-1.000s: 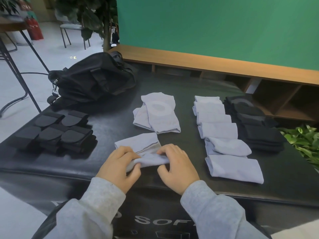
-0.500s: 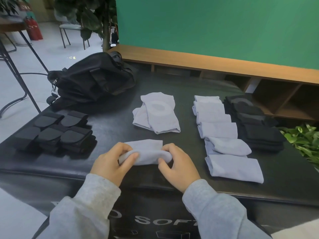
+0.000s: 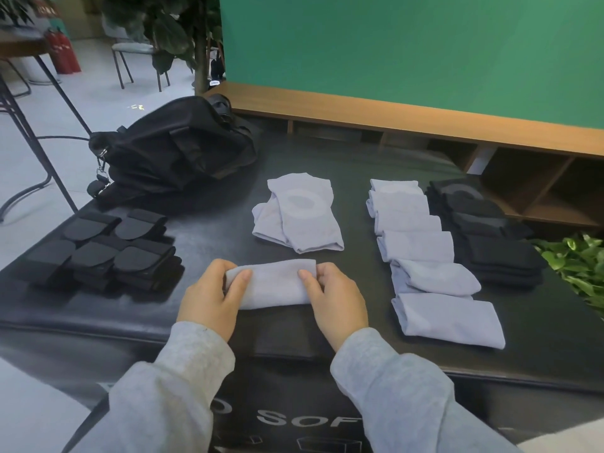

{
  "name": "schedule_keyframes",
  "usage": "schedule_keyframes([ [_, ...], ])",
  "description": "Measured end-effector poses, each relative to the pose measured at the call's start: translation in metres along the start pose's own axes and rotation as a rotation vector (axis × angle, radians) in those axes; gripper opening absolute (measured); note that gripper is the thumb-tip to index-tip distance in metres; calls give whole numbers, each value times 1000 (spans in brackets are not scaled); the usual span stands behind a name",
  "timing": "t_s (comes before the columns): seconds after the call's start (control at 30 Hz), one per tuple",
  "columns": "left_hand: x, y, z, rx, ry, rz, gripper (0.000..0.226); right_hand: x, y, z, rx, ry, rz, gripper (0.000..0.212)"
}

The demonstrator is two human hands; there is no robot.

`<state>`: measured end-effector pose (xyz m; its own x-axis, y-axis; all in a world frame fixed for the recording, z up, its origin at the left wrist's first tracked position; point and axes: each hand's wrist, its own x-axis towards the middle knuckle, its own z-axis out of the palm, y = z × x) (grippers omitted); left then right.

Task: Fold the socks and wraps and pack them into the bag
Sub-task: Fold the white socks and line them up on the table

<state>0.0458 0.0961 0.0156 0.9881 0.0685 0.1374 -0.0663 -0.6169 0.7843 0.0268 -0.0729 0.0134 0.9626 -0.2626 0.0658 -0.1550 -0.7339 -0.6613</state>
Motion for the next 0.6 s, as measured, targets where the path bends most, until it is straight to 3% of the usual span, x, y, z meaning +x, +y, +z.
schedule_keyframes([
  [0.17,13,-8,4,8,12,-1,4,0,-1,0,-100,18,-18,24],
  [0.3,18,-7,7,51,-43,2,24,-5,-3,-1,-68,91,-59,17],
  [0.5,20,1,-3,56,-124,-1,8,-7,-6,-10,-65,40,-179,36],
  [0.6,14,12,-5,-70,-158,59,12,-5,-11,-29,-46,-52,-260,53],
])
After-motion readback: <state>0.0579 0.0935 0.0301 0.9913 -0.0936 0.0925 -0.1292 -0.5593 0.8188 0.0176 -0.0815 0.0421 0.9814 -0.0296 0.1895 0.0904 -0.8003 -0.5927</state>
